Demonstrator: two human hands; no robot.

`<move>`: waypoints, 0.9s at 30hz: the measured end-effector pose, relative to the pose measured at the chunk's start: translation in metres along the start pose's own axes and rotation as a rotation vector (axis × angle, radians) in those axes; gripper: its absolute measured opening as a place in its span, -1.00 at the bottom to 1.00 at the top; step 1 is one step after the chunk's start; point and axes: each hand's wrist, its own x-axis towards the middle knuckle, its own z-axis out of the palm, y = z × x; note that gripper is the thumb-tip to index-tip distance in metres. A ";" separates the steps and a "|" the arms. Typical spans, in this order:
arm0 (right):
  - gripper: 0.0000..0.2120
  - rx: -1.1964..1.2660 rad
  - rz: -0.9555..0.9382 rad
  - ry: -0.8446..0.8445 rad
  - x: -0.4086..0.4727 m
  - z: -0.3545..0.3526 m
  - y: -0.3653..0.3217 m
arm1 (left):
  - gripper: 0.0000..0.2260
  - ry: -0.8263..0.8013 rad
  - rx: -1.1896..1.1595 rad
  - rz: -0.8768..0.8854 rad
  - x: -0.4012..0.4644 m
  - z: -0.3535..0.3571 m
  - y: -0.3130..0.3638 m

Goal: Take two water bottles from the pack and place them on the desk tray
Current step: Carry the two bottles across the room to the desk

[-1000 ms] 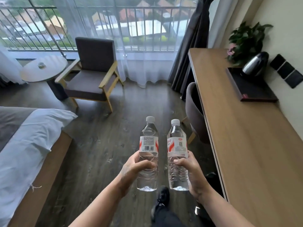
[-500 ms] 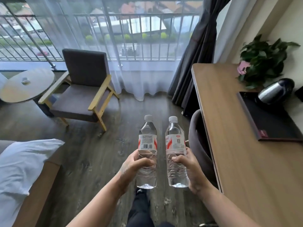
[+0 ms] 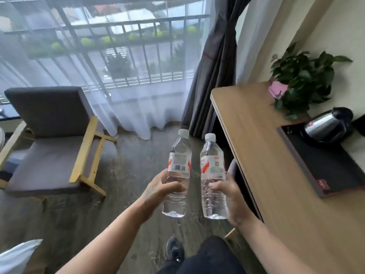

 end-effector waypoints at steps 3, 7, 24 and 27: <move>-0.45 0.026 -0.014 0.096 0.047 -0.012 -0.016 | -0.57 -0.061 0.028 0.012 0.050 0.000 0.031; -0.34 0.002 -0.070 0.167 0.105 -0.043 -0.040 | -0.46 -0.128 0.100 0.012 0.124 0.014 0.064; -0.35 0.174 -0.170 0.530 0.166 -0.205 -0.150 | -0.50 -0.536 0.287 -0.004 0.338 0.188 0.164; -0.41 0.159 -0.210 0.653 0.156 -0.225 -0.154 | -0.52 -0.656 0.329 -0.015 0.359 0.218 0.171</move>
